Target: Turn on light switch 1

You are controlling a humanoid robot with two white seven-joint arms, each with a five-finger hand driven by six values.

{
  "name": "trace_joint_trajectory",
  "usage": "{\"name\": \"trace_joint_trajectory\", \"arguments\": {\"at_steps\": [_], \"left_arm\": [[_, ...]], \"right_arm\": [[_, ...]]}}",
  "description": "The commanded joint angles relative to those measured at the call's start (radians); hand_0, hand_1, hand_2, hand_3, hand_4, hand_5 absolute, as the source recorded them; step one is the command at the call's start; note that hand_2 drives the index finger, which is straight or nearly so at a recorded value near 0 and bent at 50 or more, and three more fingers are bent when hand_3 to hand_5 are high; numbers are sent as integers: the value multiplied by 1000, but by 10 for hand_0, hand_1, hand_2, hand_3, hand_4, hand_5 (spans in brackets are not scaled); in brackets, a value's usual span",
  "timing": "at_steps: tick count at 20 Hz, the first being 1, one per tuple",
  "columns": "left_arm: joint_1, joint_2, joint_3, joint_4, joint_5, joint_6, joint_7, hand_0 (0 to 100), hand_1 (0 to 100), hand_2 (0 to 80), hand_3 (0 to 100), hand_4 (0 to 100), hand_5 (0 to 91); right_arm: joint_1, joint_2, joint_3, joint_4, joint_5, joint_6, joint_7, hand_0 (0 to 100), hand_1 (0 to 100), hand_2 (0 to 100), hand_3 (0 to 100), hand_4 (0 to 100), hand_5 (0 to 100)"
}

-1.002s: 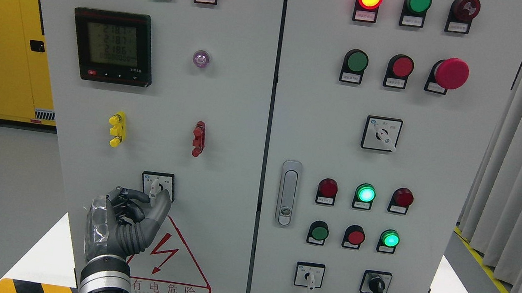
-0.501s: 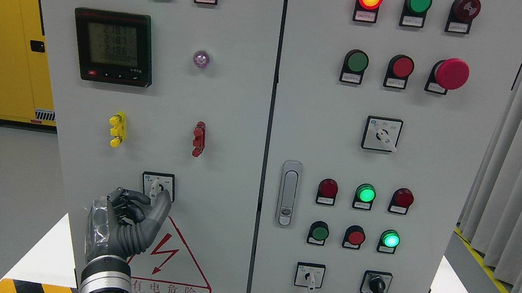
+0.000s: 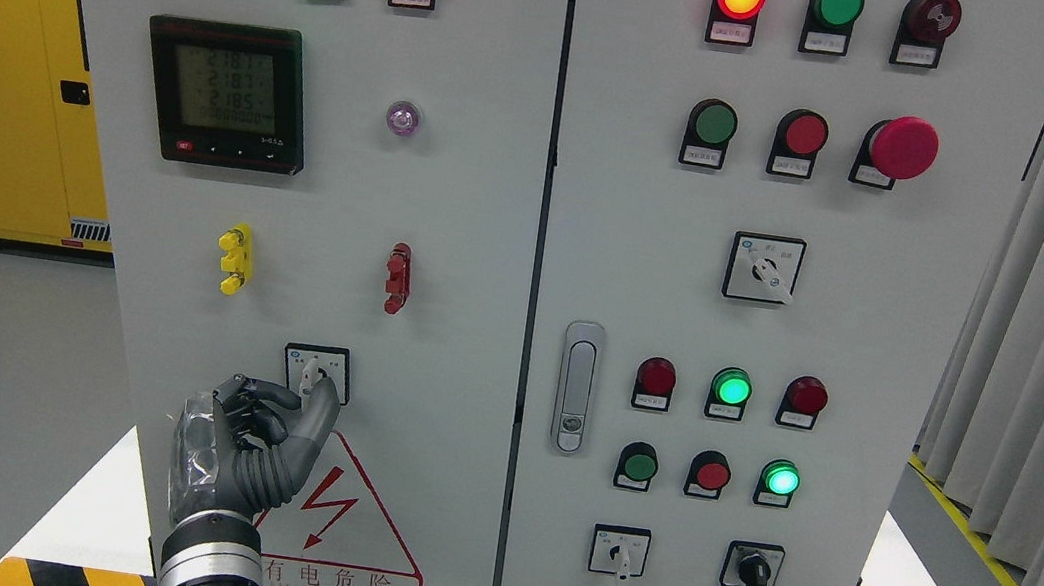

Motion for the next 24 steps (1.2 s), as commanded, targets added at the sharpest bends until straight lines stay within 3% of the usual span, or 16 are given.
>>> {"name": "trace_joint_trajectory", "arguments": {"at_steps": [1, 24], "left_arm": [[-1, 0, -1, 4, -2, 4, 0, 288, 680, 657, 948, 860, 808], [-7, 0, -1, 13, 1, 4, -2, 438, 642, 663, 955, 863, 810]], "right_arm": [[0, 0, 0, 0, -29, 1, -1, 0, 500, 40, 0, 0, 0], [0, 0, 0, 0, -29, 1, -1, 0, 500, 40, 0, 0, 0]]}}
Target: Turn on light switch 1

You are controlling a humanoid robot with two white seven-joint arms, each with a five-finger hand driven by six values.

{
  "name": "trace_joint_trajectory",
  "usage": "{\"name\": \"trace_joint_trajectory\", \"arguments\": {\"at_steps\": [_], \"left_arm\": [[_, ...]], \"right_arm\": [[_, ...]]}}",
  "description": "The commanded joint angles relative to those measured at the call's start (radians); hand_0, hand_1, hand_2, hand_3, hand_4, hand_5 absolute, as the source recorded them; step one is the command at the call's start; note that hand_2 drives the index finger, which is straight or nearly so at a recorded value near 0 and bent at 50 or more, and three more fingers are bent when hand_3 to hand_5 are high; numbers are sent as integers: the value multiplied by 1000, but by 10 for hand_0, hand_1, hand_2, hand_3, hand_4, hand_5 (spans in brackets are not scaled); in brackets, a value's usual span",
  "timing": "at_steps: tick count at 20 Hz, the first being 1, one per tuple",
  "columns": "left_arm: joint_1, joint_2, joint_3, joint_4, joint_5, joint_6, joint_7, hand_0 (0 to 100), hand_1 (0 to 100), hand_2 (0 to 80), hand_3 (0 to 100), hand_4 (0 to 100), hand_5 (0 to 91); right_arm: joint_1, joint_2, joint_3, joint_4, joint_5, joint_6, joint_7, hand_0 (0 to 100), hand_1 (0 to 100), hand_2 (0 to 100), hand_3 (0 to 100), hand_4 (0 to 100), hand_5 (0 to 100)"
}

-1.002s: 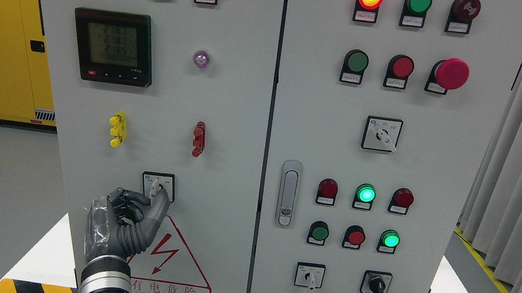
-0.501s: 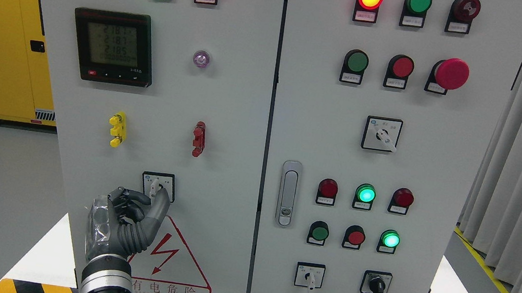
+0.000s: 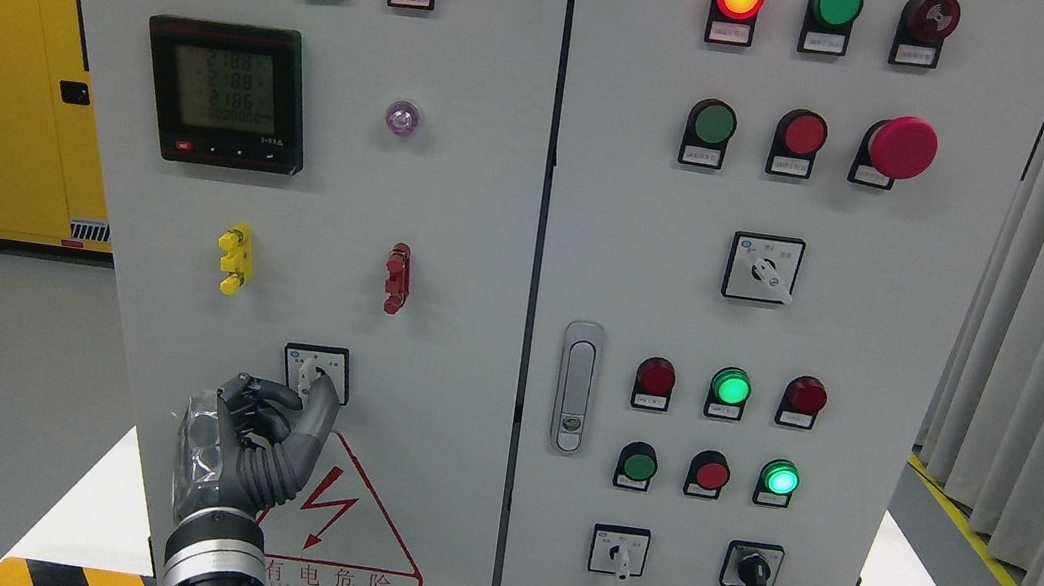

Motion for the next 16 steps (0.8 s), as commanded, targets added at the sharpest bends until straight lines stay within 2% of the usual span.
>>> {"name": "trace_joint_trajectory", "arguments": {"at_steps": [1, 16], "left_arm": [[0, 0, 0, 7, 1, 0, 2, 445, 636, 664, 955, 863, 810], [-1, 0, 0, 12, 2, -1, 2, 525, 574, 666, 957, 867, 810]], "right_arm": [[0, 0, 0, 0, -29, 1, -1, 0, 500, 40, 0, 0, 0], [0, 0, 0, 0, -29, 1, -1, 0, 500, 40, 0, 0, 0]]}}
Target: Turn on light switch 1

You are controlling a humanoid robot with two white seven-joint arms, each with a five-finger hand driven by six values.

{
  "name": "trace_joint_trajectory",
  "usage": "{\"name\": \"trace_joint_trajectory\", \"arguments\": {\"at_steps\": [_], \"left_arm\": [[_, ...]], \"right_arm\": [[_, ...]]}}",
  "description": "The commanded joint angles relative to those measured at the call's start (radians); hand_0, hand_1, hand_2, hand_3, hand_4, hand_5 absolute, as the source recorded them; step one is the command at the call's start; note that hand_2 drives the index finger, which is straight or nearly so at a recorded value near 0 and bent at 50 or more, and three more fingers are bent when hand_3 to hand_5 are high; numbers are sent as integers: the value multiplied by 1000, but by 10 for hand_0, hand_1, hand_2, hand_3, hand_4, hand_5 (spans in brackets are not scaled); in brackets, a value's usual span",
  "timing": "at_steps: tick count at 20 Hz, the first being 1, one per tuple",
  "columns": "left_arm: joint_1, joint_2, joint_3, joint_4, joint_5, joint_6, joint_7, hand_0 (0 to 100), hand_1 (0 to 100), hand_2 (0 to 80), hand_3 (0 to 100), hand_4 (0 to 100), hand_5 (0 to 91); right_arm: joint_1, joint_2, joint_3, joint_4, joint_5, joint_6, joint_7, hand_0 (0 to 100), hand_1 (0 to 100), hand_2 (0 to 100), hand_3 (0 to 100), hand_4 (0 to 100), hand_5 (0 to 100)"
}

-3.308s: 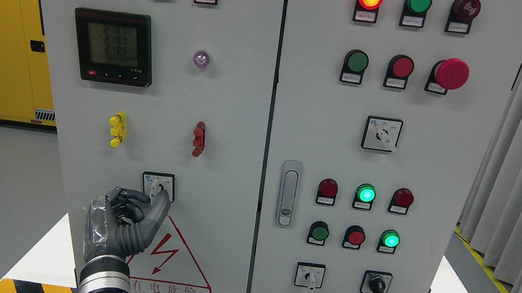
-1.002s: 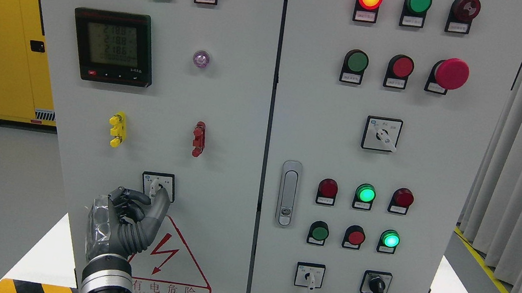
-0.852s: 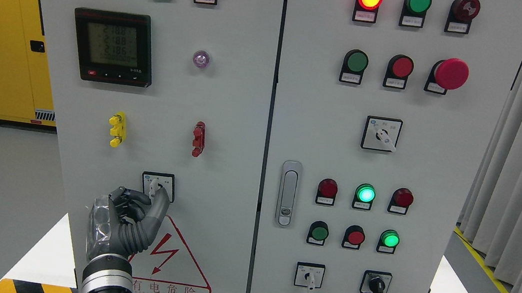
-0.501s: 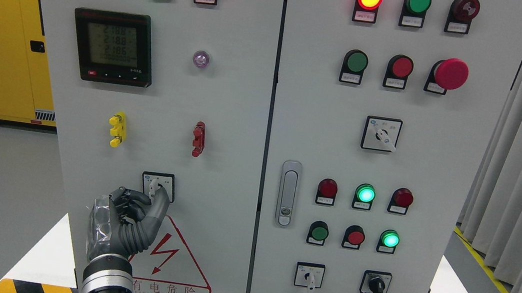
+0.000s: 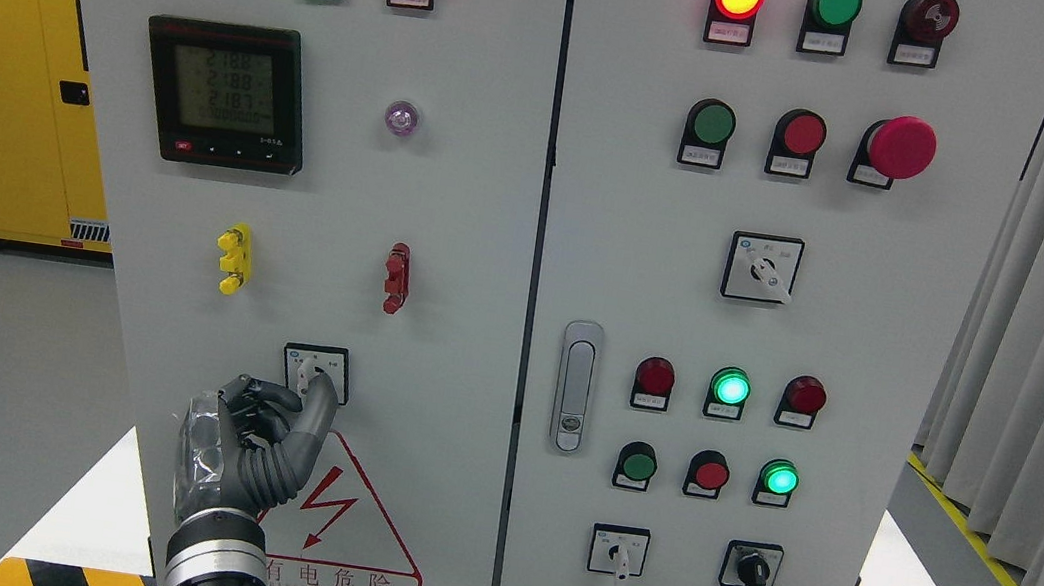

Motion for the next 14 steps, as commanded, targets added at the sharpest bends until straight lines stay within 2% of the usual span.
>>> {"name": "trace_joint_trajectory", "arguments": {"at_steps": [1, 14], "left_arm": [[-2, 0, 1, 5, 0, -1, 3, 531, 573, 666, 958, 867, 810], [-5, 0, -1, 5, 2, 0, 3, 637, 556, 671, 963, 869, 805]], "right_arm": [[0, 0, 0, 0, -29, 1, -1, 0, 500, 40, 0, 0, 0], [0, 0, 0, 0, -29, 1, -1, 0, 500, 40, 0, 0, 0]]}}
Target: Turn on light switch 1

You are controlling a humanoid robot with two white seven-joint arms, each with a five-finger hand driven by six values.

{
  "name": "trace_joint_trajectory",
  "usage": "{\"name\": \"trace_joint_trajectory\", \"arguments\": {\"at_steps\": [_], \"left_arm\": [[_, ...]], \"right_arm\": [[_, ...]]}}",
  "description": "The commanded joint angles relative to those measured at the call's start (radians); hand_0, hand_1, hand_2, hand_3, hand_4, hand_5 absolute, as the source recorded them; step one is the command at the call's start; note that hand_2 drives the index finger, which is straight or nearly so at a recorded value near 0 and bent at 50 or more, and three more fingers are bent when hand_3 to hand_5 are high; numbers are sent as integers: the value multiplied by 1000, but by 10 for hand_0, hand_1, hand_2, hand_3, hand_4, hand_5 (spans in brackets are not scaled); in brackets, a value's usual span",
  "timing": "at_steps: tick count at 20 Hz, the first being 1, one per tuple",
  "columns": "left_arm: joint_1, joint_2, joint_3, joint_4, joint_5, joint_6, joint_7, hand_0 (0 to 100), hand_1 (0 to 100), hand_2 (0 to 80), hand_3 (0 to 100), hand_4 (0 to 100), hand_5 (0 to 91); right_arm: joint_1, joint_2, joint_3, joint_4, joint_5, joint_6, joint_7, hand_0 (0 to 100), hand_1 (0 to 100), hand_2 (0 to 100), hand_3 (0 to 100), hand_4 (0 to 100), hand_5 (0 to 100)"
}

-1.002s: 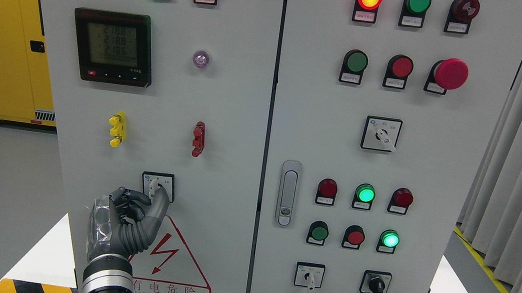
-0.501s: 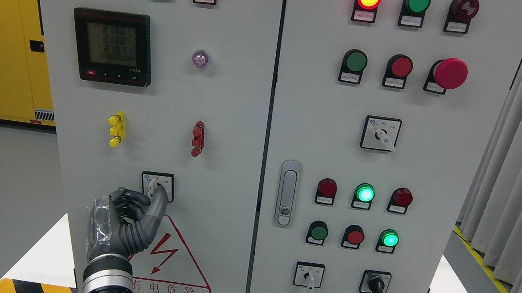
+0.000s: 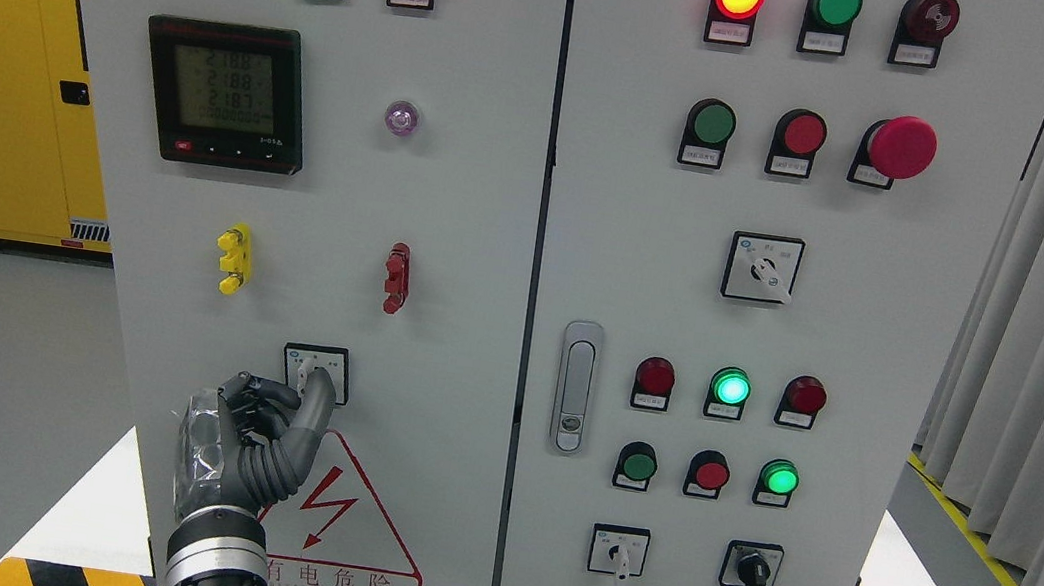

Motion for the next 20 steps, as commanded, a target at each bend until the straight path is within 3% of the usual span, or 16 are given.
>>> {"name": "trace_joint_trajectory", "arguments": {"at_steps": [1, 20], "left_arm": [[0, 0, -4, 2, 1, -2, -1, 649, 556, 671, 963, 869, 805], [0, 0, -12, 3, 4, -2, -3, 725, 505, 676, 969, 876, 809]], "right_arm": [[0, 0, 0, 0, -29, 1, -1, 0, 500, 40, 0, 0, 0], [0, 0, 0, 0, -29, 1, -1, 0, 500, 40, 0, 0, 0]]}}
